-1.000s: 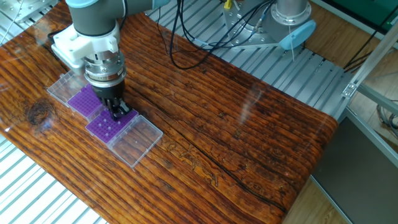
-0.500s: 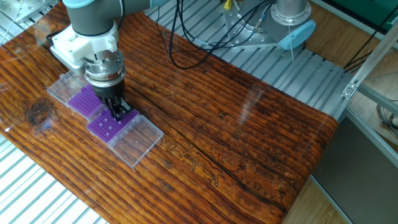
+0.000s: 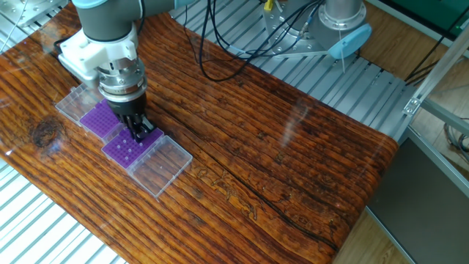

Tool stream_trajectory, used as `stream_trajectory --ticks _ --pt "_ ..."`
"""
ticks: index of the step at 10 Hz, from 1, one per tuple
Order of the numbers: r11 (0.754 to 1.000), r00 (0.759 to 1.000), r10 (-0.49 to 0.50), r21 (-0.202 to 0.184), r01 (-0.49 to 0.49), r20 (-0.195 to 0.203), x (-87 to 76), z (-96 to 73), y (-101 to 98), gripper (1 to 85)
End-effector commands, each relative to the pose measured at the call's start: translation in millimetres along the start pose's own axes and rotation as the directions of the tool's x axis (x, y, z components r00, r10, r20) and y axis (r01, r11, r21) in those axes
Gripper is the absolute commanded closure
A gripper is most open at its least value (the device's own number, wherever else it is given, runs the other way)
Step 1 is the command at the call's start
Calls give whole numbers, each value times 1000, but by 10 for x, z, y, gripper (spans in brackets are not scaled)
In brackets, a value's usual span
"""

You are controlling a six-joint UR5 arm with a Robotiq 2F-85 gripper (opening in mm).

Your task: Transfer all small pipette tips from one holder to another

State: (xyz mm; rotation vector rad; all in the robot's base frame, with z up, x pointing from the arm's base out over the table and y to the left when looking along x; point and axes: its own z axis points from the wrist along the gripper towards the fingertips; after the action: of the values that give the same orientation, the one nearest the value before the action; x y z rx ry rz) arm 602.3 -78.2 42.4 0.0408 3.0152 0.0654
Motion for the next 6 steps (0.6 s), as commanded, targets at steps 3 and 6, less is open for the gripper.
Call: stream_trajectory --ticks 3,6 --pt "999 1000 21 -25 -21 -7 -5 -31 16 693" --pt "999 1000 31 -28 -31 -6 -17 -16 12 727"
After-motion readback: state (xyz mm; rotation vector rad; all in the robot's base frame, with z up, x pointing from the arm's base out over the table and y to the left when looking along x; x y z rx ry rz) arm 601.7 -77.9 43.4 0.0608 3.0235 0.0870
